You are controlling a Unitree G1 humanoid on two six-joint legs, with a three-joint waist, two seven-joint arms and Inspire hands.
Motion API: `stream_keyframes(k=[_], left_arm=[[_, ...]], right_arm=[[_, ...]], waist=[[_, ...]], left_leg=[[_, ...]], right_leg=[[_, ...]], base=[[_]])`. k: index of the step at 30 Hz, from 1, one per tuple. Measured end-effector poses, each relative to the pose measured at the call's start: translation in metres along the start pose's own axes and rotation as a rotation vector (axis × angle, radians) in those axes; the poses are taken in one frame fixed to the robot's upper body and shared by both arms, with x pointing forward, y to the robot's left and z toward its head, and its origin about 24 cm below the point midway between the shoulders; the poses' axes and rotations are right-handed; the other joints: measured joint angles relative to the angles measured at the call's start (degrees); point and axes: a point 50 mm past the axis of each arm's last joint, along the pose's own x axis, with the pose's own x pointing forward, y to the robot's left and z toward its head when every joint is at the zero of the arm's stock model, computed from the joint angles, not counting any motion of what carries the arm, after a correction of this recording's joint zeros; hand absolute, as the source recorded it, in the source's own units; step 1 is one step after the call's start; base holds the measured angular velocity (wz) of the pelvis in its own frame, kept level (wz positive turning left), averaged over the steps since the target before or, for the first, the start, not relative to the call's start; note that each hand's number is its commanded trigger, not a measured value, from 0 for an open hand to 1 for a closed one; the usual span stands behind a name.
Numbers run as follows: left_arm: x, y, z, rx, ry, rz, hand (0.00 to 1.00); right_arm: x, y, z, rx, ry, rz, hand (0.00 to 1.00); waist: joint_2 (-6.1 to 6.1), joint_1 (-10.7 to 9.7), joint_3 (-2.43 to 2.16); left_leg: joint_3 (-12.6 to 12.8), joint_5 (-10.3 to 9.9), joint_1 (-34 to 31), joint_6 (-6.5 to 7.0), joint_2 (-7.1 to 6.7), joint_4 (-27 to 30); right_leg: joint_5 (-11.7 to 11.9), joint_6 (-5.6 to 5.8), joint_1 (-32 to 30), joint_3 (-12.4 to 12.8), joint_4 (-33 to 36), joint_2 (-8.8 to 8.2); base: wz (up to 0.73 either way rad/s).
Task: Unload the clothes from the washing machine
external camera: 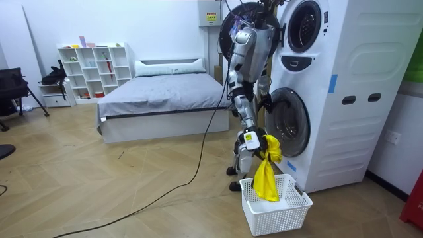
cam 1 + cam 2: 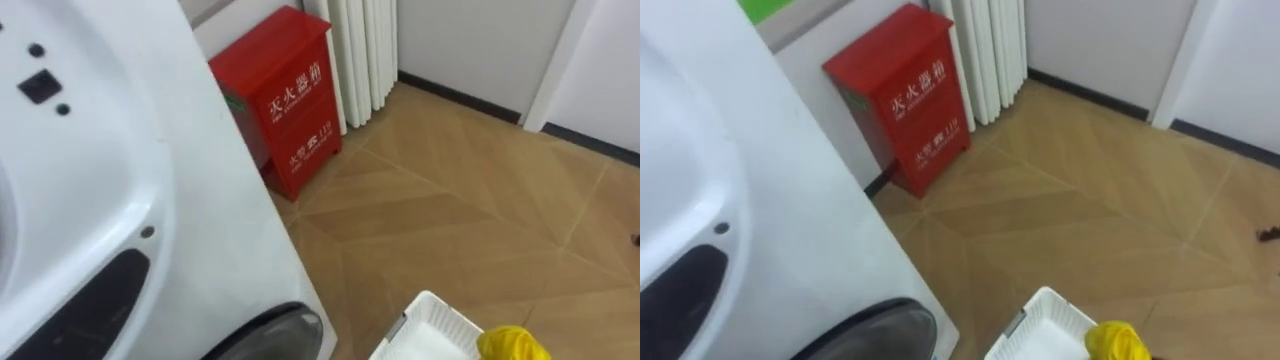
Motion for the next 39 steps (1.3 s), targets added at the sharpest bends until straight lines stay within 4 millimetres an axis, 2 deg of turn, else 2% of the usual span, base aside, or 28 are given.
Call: stream_keyframes(k=[1,2,8,15,21,27,35,39], left_arm=[[0.0,0.0,0.003,-0.001,-0.008,0.0,0.0],[0.0,0.0,0.004,-0.002,-0.01,0.0,0.0],[0.001,-0.005,0.016,-0.018,-0.032,-0.016,0.0],[0.002,-0.006,0.031,0.002,-0.085,-0.023,0.0],[0.001,-0.007,0.031,-0.055,-0.09,-0.031,0.0],[0.001,-0.006,0.033,-0.067,-0.104,-0.03,0.0],[0.001,-0.005,0.034,-0.068,-0.116,-0.022,0.0],[0.001,-0.006,0.029,-0.078,-0.111,-0.023,0.0]], right_arm=[[0.001,-0.001,-0.002,0.011,0.008,-0.006,0.56],[0.001,-0.001,-0.003,0.017,0.015,-0.008,0.0],[0.005,0.002,-0.009,0.048,0.064,0.002,0.0],[0.009,0.003,-0.004,0.049,0.054,0.013,0.0],[0.009,0.002,-0.004,0.07,0.054,0.01,0.0],[0.007,-0.002,-0.01,0.107,0.066,-0.011,0.0],[0.004,-0.006,-0.019,0.112,0.088,-0.02,0.0],[-0.002,-0.011,-0.031,0.107,0.11,-0.031,0.0]], waist=[[0.18,0.01,-0.06],[0.22,0.0,-0.07],[0.63,0.14,0.04],[1.2,0.13,0.27],[1.04,0.03,0.38],[0.28,0.01,0.85],[-0.15,0.02,0.56],[-0.33,0.29,0.38]], left_leg=[[-0.02,0.2,-0.61,0.08,-0.05,0.05],[-0.02,0.3,-0.8,0.1,-0.11,0.05],[-0.29,0.58,-1.35,0.36,-0.81,-0.1],[-2.93,1.28,-2.58,0.91,-1.66,-0.18],[-3.96,1.33,-2.55,0.9,-1.86,-0.24],[-4.91,1.45,-2.54,0.72,-2.44,-0.21],[-5.87,1.45,-2.21,0.72,-2.43,-0.18],[-6.61,1.46,-0.84,0.7,-2.33,-0.32]], right_leg=[[0.0,-0.01,-0.55,-0.07,0.14,-0.08],[0.0,-0.01,-0.8,-0.17,0.27,-0.16],[-0.84,0.09,-2.52,-0.64,2.14,-0.63],[-1.66,0.09,-3.2,-3.19,3.11,-2.06],[-2.54,-0.13,-2.79,-4.7,3.93,-2.67],[-3.66,-0.35,-3.16,-4.99,5.27,-3.13],[-3.67,-0.38,-2.13,-6.15,4.74,-3.44],[-3.64,-0.42,-0.17,-6.83,3.64,-3.52]], base=[[0.05],[0.04],[0.03],[0.22],[0.12],[0.06],[0.08],[0.06]])
